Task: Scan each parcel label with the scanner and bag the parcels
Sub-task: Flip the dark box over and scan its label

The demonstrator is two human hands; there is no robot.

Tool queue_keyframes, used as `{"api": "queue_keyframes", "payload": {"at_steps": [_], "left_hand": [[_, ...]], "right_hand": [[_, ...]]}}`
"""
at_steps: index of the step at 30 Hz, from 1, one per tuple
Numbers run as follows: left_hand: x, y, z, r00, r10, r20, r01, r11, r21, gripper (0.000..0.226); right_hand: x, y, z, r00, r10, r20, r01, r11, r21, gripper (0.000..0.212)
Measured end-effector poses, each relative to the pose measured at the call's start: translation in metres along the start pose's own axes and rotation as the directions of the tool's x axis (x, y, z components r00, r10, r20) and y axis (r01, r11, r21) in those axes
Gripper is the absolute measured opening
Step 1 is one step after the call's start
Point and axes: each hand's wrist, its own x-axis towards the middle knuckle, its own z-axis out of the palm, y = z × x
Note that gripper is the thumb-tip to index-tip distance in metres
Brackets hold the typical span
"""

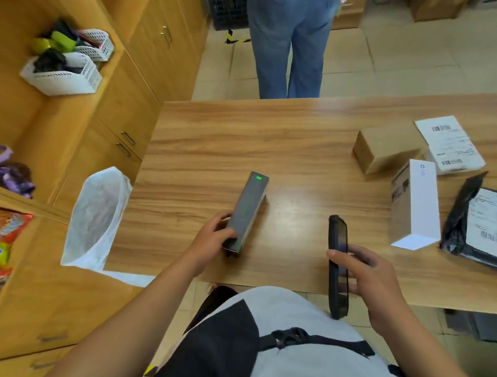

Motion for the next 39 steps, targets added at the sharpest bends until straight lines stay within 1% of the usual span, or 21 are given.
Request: {"api": "queue_keyframes", "payload": {"at_steps": [2, 3, 6, 7, 10, 12, 14, 15, 17, 19, 21, 23, 24, 28, 30, 32, 34, 35, 36, 37, 39], "left_hand": [[-0.002, 0.000, -0.004, 0.997, -0.014, -0.072, 0.013, 1.000, -0.006, 0.039], [-0.003, 0.000, -0.004, 0.995, -0.005, -0.103, 0.007, 1.000, 0.019, 0.041], [-0.006, 0.000, -0.002, 0.981, 0.069, -0.184, -0.038, 0.985, 0.170, 0.067], [-0.006, 0.001, 0.000, 0.970, 0.097, -0.221, -0.049, 0.976, 0.213, 0.070], [-0.007, 0.006, 0.003, 0.941, 0.169, -0.293, -0.078, 0.951, 0.298, 0.061], [-0.005, 0.008, -0.001, 0.938, 0.194, -0.288, -0.081, 0.929, 0.362, 0.054], [-0.002, 0.011, -0.009, 0.946, 0.203, -0.253, -0.088, 0.912, 0.402, 0.052], [0.001, 0.013, -0.014, 0.948, 0.211, -0.238, -0.092, 0.899, 0.429, 0.053], [0.009, 0.019, -0.026, 0.945, 0.237, -0.224, -0.088, 0.846, 0.525, 0.051], [0.019, 0.025, -0.037, 0.952, 0.232, -0.197, -0.058, 0.772, 0.633, 0.051], [0.029, 0.028, -0.040, 0.976, 0.155, -0.154, 0.000, 0.704, 0.710, 0.056], [0.034, 0.025, -0.036, 0.987, 0.078, -0.142, 0.060, 0.638, 0.768, 0.071], [0.035, 0.022, -0.032, 0.987, 0.062, -0.146, 0.077, 0.617, 0.783, 0.080], [0.036, 0.015, -0.009, 0.967, 0.049, -0.252, 0.169, 0.615, 0.770, 0.109], [0.038, 0.017, 0.004, 0.951, 0.065, -0.302, 0.214, 0.567, 0.796, 0.113], [0.041, 0.021, 0.012, 0.942, 0.067, -0.329, 0.247, 0.525, 0.814, 0.112], [0.046, 0.028, 0.014, 0.952, 0.014, -0.305, 0.252, 0.526, 0.812, 0.111], [0.049, 0.033, 0.014, 0.965, -0.019, -0.261, 0.233, 0.517, 0.824, 0.113], [0.053, 0.038, 0.012, 0.980, -0.048, -0.194, 0.193, 0.482, 0.855, 0.116], [0.056, 0.042, 0.011, 0.991, -0.072, -0.113, 0.133, 0.413, 0.901, 0.119], [0.062, 0.048, 0.010, 0.994, -0.097, 0.057, -0.037, 0.203, 0.978, 0.125]], "right_hand": [[0.000, 0.001, -0.003, 1.000, -0.002, -0.011, 0.002, 1.000, 0.011, 0.062], [0.000, 0.002, -0.004, 1.000, -0.006, -0.017, 0.006, 1.000, 0.015, 0.063], [-0.001, 0.003, -0.007, 0.999, -0.014, -0.036, 0.014, 1.000, 0.018, 0.066], [-0.001, 0.004, -0.008, 0.999, -0.014, -0.041, 0.014, 1.000, 0.020, 0.065], [-0.004, 0.006, -0.011, 0.999, -0.011, -0.039, 0.012, 0.999, 0.038, 0.054], [-0.005, 0.008, -0.013, 0.999, -0.017, -0.043, 0.019, 0.999, 0.041, 0.047], [-0.005, 0.009, -0.015, 0.999, -0.031, -0.044, 0.033, 0.998, 0.054, 0.038], [-0.006, 0.010, -0.016, 0.998, -0.038, -0.048, 0.040, 0.998, 0.053, 0.041], [-0.006, 0.010, -0.017, 0.998, -0.037, -0.059, 0.040, 0.999, 0.037, 0.056], [-0.008, 0.009, -0.017, 0.998, -0.028, -0.057, 0.030, 0.999, 0.036, 0.061], [-0.009, 0.007, -0.017, 0.999, -0.023, -0.045, 0.025, 0.998, 0.049, 0.057], [-0.009, 0.004, -0.017, 0.999, -0.029, -0.035, 0.031, 0.998, 0.055, 0.054], [-0.009, 0.003, -0.016, 0.999, -0.032, -0.033, 0.033, 0.998, 0.054, 0.054], [-0.007, 0.000, -0.015, 0.999, -0.046, -0.027, 0.048, 0.997, 0.060, 0.056], [-0.006, 0.000, -0.014, 0.999, -0.047, -0.021, 0.048, 0.997, 0.054, 0.058], [-0.006, 0.000, -0.013, 0.999, -0.044, -0.019, 0.045, 0.998, 0.053, 0.060], [-0.006, 0.001, -0.013, 0.999, -0.042, -0.018, 0.043, 0.998, 0.052, 0.062], [-0.007, 0.002, -0.013, 0.999, -0.044, -0.017, 0.045, 0.997, 0.057, 0.059], [-0.007, 0.002, -0.013, 0.999, -0.047, -0.016, 0.048, 0.997, 0.062, 0.056], [-0.007, 0.003, -0.013, 0.999, -0.050, -0.017, 0.051, 0.997, 0.063, 0.057], [-0.008, 0.006, -0.014, 0.998, -0.053, -0.022, 0.054, 0.996, 0.068, 0.062]]}}
